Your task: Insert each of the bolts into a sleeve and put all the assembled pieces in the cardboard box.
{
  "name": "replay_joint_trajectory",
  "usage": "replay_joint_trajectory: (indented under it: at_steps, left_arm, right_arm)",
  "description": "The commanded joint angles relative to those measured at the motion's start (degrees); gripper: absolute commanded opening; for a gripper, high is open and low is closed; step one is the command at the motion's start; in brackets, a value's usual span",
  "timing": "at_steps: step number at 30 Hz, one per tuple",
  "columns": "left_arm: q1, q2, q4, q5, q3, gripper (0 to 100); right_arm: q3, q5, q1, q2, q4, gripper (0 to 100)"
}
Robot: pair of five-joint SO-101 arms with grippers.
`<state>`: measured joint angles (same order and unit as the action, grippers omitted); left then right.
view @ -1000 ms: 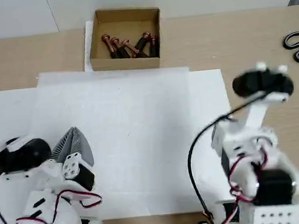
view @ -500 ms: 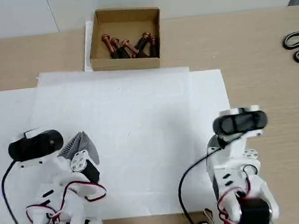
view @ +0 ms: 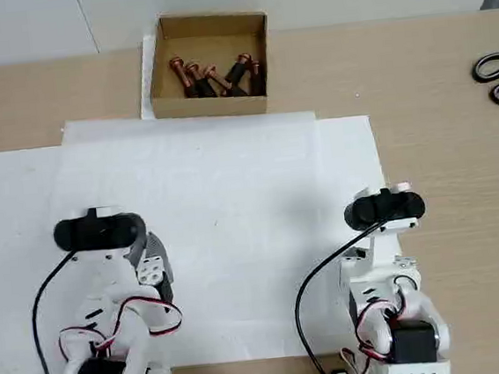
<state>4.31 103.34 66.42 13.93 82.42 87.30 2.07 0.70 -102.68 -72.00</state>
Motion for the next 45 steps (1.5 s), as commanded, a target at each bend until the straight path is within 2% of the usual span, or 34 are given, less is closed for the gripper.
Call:
replay_joint_trajectory:
  at_steps: [1, 16, 45]
  left_arm:
    - [0.1, 0.5, -0.1, -1.4, 1.5, 1]
    - [0.0, 0.5, 0.0, -9.2, 9.4, 1]
    - [0.1, 0.5, 1.1, -9.0, 9.1, 1]
  right_arm:
    - [0.6, -0.7, -0.3, -0.6, 1.5, 0.3]
    - [3.7, -0.8, -0.5, -0.6, 1.5, 0.3]
    - [3.7, -0.7, -0.5, -0.6, 1.5, 0.3]
